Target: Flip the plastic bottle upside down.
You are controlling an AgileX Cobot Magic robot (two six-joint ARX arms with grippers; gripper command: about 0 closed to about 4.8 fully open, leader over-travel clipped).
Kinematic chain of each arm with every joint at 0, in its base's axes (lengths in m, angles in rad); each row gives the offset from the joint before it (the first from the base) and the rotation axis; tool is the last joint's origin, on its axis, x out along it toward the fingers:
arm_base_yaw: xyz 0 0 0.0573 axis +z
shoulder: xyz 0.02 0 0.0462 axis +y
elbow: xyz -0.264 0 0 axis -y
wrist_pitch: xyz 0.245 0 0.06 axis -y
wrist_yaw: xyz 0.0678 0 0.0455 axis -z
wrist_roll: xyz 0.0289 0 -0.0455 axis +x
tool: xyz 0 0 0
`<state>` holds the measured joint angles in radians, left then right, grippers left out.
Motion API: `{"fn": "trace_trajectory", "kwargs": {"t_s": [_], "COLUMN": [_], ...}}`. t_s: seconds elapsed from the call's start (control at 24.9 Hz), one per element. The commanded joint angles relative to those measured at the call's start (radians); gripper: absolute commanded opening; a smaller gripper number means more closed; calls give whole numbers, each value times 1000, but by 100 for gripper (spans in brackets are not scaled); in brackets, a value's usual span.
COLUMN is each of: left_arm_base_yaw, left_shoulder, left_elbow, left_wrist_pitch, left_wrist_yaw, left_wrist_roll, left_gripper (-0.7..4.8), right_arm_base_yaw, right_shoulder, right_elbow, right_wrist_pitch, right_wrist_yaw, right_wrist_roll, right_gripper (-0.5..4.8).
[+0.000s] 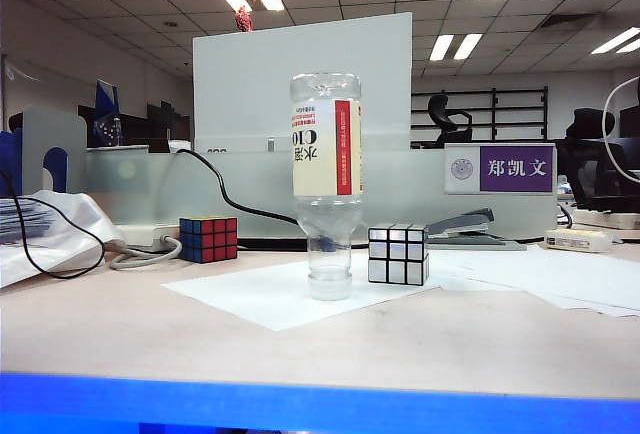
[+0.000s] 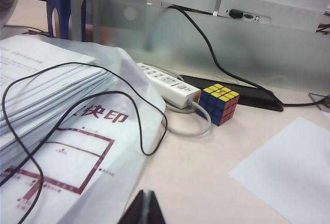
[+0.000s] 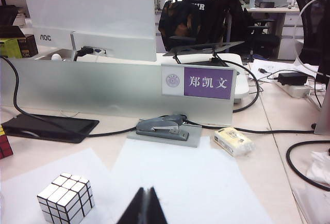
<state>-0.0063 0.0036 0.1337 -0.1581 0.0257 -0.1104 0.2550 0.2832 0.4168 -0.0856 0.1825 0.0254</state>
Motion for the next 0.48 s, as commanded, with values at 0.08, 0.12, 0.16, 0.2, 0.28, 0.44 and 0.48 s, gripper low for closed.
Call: {"fn": "trace_trajectory", "kwargs": {"t_s": [0.08,0.12,0.16,0.2,0.28,0.44,0.48], "left_arm_base_yaw": [2,2,2,2,2,4,8], "left_shoulder": [-2,-2,-2,-2,-2,-2,-2], "left_elbow": [-29,-39,-47,-54,-68,-90,-97], "left_wrist_pitch": [56,58,60,60,64,71,79], "left_wrist_yaw": [4,1,-4,-5,-5,-7,-6], "left_wrist_roll": [2,4,5,5,5,5,5], "left_gripper": [4,4,4,4,4,4,4], "right_arm_base_yaw": [0,0,0,0,0,0,0], "right_shoulder": [-1,-1,-1,-1,-1,-1,-1], "right_elbow": [5,5,5,5,5,5,5], "right_wrist_pitch": [6,6,6,6,6,6,6], "right_wrist_yaw": [-1,-1,-1,-1,-1,-1,-1], "right_wrist_roll": [1,1,1,1,1,1,1], "right_gripper": [-8,-8,-8,-8,-8,-8,-8]}}
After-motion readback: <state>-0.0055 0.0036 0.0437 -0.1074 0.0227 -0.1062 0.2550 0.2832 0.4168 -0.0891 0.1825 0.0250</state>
